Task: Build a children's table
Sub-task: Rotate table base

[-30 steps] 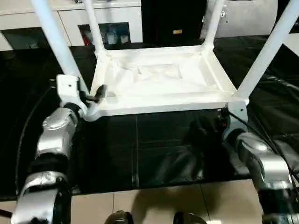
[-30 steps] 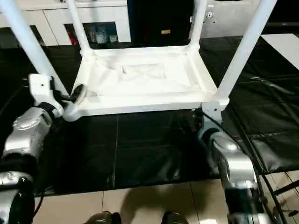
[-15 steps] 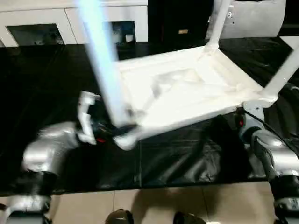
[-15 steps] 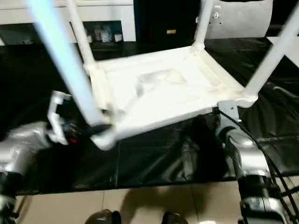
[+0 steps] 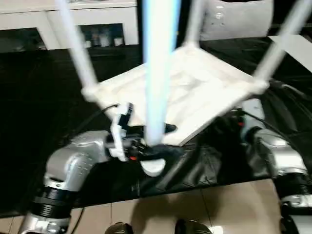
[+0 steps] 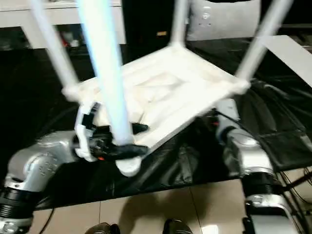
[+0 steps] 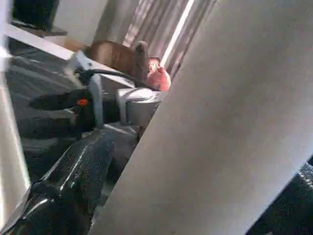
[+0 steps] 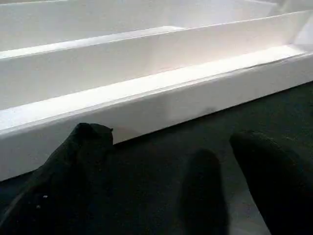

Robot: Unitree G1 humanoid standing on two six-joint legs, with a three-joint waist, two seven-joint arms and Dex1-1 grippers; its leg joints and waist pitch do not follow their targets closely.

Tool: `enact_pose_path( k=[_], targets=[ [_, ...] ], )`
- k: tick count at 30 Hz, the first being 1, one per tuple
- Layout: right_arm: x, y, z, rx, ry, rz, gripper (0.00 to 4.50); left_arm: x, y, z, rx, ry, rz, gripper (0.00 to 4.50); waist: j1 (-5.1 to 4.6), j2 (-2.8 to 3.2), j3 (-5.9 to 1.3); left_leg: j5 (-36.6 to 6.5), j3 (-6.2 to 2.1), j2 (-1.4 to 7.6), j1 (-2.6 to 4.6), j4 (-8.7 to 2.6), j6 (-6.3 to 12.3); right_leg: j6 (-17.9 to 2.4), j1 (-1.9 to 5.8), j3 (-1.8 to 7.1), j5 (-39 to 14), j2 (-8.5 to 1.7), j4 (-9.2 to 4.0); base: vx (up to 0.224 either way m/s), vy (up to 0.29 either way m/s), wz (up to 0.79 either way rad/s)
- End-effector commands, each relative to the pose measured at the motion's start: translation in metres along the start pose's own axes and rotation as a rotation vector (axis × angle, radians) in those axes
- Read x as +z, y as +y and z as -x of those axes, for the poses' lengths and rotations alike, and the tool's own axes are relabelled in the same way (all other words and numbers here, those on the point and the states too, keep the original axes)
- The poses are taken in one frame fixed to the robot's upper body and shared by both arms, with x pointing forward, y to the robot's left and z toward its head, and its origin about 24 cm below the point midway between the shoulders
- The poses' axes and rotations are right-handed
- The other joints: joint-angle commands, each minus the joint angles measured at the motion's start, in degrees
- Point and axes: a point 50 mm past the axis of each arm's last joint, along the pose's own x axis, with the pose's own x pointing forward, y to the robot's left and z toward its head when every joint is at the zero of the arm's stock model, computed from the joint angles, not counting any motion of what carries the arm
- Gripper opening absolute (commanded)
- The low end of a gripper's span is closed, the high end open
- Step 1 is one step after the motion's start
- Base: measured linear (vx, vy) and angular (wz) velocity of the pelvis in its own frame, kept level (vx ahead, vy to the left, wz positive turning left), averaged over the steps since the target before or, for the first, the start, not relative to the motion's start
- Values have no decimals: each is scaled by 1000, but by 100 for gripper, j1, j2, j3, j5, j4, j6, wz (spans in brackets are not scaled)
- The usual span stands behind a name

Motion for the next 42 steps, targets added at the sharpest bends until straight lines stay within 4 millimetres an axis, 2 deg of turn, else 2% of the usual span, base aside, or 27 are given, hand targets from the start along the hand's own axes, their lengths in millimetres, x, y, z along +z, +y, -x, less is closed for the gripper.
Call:
enact_pose_path(
  k=[1, 7, 10, 11, 12, 13, 22, 23, 25, 28, 33, 35, 36, 40, 42],
  targets=[
    [16, 25, -12, 128, -60, 45, 450, -4, -9, -13, -69, 19, 29, 442, 68, -111, -454, -923, -141, 292, 56, -375, 421, -1050, 371, 328, -2170, -385, -392, 0, 0, 0],
    [17, 49, -21, 231, -79, 59, 450, -1, -14, -19, -101, 6, 59, 442, 30, -88, -467, -852, -131, 300, 69, -367, 496, -1252, 363, 337, -1809, -373, -348, 0, 0, 0],
    [17, 58, -22, 269, -82, 67, 450, -2, -16, -21, -115, 5, 63, 442, 35, -88, -466, -875, -135, 304, 76, -369, 478, -1223, 364, 338, -1869, -373, -352, 0, 0, 0],
    [16, 62, -23, 291, -83, 74, 450, -3, -18, -23, -130, 7, 69, 442, 31, -115, -469, -867, -130, 308, 74, -369, 476, -1224, 366, 341, -1849, -370, -346, 0, 0, 0],
    [16, 62, -23, 291, -83, 74, 450, -3, -18, -23, -130, 7, 69, 442, 31, -115, -469, -867, -130, 308, 74, -369, 476, -1224, 366, 341, -1849, -370, -346, 0, 0, 0],
    [16, 65, -24, 303, -84, 75, 450, -3, -18, -25, -139, 8, 75, 442, 45, -80, -465, -878, -135, 309, 83, -375, 459, -1220, 362, 340, -1882, -372, -347, 0, 0, 0],
    [21, 87, -34, 362, -109, 64, 450, -2, -5, -40, -86, -6, 66, 442, 36, -99, -464, -963, -139, 300, 76, -373, 404, -1159, 373, 343, -1963, -379, -370, 0, 0, 0],
    [21, 89, -34, 369, -111, 61, 450, -2, -2, -43, -60, -11, 59, 442, 49, -54, -475, -984, -147, 304, 87, -371, 391, -1159, 377, 340, -1977, -383, -370, 0, 0, 0],
    [20, 91, -35, 373, -110, 55, 450, -1, 2, -47, -35, -22, 45, 442, 38, -87, -478, -1006, -145, 299, 79, -370, 391, -1137, 382, 338, -1977, -378, -386, 0, 0, 0],
    [15, 95, -35, 389, -101, 35, 450, 2, 6, -60, -7, -62, 29, 442, 48, -100, -483, -1029, -149, 303, 78, -365, 389, -1118, 389, 333, -2058, -393, -394, 0, 0, 0],
    [9, 96, -37, 367, -86, 23, 450, 3, 8, -77, 21, -99, 9, 442, 73, -84, -512, -921, -144, 310, 74, -350, 451, -1181, 392, 332, -1875, -387, -374, 0, 0, 0],
    [8, 94, -37, 352, -84, 19, 450, 4, 11, -80, 47, -103, -9, 442, 91, -96, -508, -964, -137, 305, 83, -349, 474, -1162, 386, 329, -1925, -385, -401, 0, 0, 0],
    [7, 88, -37, 321, -78, 15, 450, 5, 17, -83, 107, -109, -39, 442, 101, -91, -512, -962, -142, 301, 68, -350, 473, -1149, 396, 324, -1932, -388, -406, 0, 0, 0],
    [4, 76, -34, 270, -74, 10, 450, 5, 27, -82, 222, -93, -120, 442, 122, -96, -498, -1143, -144, 300, 97, -356, 439, -1001, 385, 308, -2263, -390, -451, 0, 0, 0],
    [-1, 49, -24, 175, -75, -12, 450, 3, 42, -79, 395, -61, -222, 442, 160, -72, -495, -1334, -154, 308, 165, -368, 368, -842, 363, 296, -2529, -376, -514, 0, 0, 0]
  ],
)
